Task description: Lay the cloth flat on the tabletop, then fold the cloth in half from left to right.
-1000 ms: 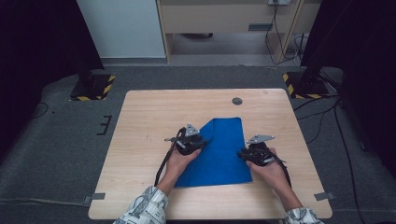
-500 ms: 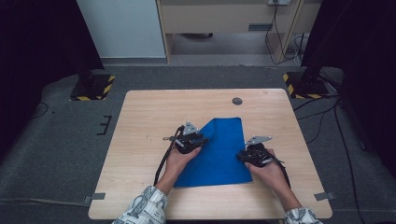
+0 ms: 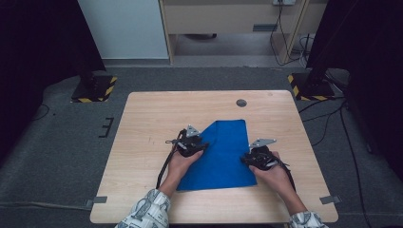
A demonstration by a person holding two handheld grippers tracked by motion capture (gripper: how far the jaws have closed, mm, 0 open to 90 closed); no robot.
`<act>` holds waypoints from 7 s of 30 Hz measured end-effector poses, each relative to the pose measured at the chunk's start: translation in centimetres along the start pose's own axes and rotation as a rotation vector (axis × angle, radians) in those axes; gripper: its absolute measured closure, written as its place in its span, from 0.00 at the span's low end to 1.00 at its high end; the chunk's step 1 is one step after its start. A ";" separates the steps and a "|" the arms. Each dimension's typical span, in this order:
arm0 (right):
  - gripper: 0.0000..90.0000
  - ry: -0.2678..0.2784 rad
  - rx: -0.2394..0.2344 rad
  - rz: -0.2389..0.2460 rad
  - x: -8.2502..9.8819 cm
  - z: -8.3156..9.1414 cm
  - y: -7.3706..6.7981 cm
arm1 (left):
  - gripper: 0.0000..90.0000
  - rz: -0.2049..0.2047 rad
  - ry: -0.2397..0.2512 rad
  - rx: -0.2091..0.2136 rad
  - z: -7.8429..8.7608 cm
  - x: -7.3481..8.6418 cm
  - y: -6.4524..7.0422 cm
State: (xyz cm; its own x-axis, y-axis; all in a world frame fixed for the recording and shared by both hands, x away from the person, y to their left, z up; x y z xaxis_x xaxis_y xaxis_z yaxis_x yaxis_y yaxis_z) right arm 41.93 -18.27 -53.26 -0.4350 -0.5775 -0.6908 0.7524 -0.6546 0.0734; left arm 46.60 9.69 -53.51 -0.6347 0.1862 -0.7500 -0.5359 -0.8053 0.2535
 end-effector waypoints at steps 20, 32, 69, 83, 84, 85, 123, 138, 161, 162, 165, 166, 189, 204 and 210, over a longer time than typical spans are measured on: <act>0.74 -0.007 0.009 0.016 0.0 0.0 -0.2 | 0.96 -0.030 0.009 0.001 0.9 -0.2 0.7; 0.73 -0.005 0.019 0.016 0.4 0.4 -0.8 | 0.97 -0.010 0.084 -0.038 3.2 -3.1 -2.1; 0.27 0.120 0.031 -0.024 0.2 1.8 -1.0 | 0.35 0.061 0.067 -0.211 2.9 -4.0 -8.8; 0.14 0.142 -0.020 0.037 -3.1 0.3 -3.4 | 0.16 0.100 0.034 -0.099 5.7 -1.7 -6.9; 0.15 0.142 -0.029 0.049 -3.5 0.2 -3.8 | 0.16 0.106 0.040 -0.094 6.0 -1.6 -6.8; 0.16 0.145 -0.039 0.064 -3.8 0.2 -4.2 | 0.15 0.107 0.048 -0.086 6.4 -1.5 -6.7; 0.82 0.136 -0.286 0.321 -9.9 -5.0 -18.7 | 0.10 0.151 0.134 -0.205 12.7 2.8 -11.1; 0.70 0.074 -0.278 0.388 -9.1 -6.1 -21.2 | 0.11 0.159 0.127 -0.193 12.7 2.8 -11.2; 0.95 0.105 -0.244 0.302 -9.3 -6.3 -21.2 | 0.15 0.118 0.110 -0.127 9.7 -0.8 -10.5; 0.95 0.109 -0.244 0.305 -9.4 -6.3 -21.3 | 0.16 0.119 0.112 -0.124 9.5 -1.2 -10.5; 0.95 0.122 -0.254 0.306 -9.6 -6.1 -21.6 | 0.22 0.118 0.122 -0.107 8.5 -2.4 -10.5; 0.95 0.126 -0.258 0.310 -9.7 -6.1 -21.7 | 0.24 0.108 0.119 -0.106 8.2 -2.6 -10.5; 0.95 0.125 -0.297 0.316 -8.5 -5.9 -23.1 | 0.47 0.067 -0.109 -0.163 1.6 -3.0 -12.2; 0.94 0.134 -0.291 0.303 -8.5 -5.8 -23.1 | 0.97 0.056 -0.077 -0.096 1.5 -2.4 -11.2; 0.95 0.145 -0.275 0.294 -8.8 -5.6 -23.0 | 0.98 0.098 0.011 -0.081 2.8 -3.3 -11.3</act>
State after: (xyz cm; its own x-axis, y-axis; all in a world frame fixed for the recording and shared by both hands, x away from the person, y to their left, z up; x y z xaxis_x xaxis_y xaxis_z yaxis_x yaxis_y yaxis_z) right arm 31.22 4.58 -52.91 -0.1227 -0.6327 -0.7646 0.9466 -0.3061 0.1013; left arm 53.23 19.73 -52.17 -0.6754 0.0987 -0.7308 -0.4245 -0.8624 0.2759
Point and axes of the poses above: each handheld gripper's, and its own axes: z roughly backward along the jaws, x roughly out of its underside, y roughly to its right, the point moved 1 cm from there along -z, roughly forward along the jaws, and after that the axes turned 12 degrees about z, right-handed, at the moved point
